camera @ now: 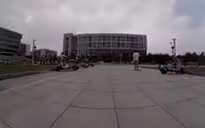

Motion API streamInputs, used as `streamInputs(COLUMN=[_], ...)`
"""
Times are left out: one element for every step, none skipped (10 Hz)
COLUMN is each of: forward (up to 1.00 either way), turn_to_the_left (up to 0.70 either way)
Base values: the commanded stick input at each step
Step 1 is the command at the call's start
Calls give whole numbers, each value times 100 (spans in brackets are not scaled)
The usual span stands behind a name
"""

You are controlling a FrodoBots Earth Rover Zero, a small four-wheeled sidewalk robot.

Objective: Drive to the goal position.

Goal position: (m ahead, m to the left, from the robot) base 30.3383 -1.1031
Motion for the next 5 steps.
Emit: streamInputs(forward=[70,70,70,70,70], turn_to_the_left=[-14,-14,-14,-14,-14])
